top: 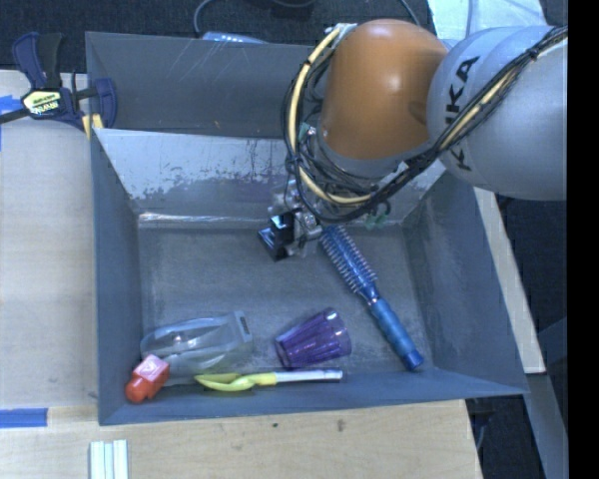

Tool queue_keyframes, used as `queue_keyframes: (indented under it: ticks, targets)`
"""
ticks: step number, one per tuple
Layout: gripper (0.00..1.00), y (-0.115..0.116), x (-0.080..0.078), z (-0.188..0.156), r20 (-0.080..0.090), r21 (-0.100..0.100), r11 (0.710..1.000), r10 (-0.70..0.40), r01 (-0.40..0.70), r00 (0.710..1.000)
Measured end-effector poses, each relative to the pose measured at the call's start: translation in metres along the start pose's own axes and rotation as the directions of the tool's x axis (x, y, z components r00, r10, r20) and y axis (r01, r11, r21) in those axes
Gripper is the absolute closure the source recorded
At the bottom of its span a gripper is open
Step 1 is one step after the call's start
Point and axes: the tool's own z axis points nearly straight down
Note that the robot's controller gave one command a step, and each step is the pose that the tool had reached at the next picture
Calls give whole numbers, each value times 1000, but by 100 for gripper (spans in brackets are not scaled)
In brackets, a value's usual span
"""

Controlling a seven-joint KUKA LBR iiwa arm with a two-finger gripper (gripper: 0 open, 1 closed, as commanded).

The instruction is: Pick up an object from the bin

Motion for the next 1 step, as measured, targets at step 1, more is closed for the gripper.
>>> queue_keyframes:
  ticks: [1]
  targets:
    - [100, -3, 1, -49, -3, 0, 1000, -11, 11, 1000]
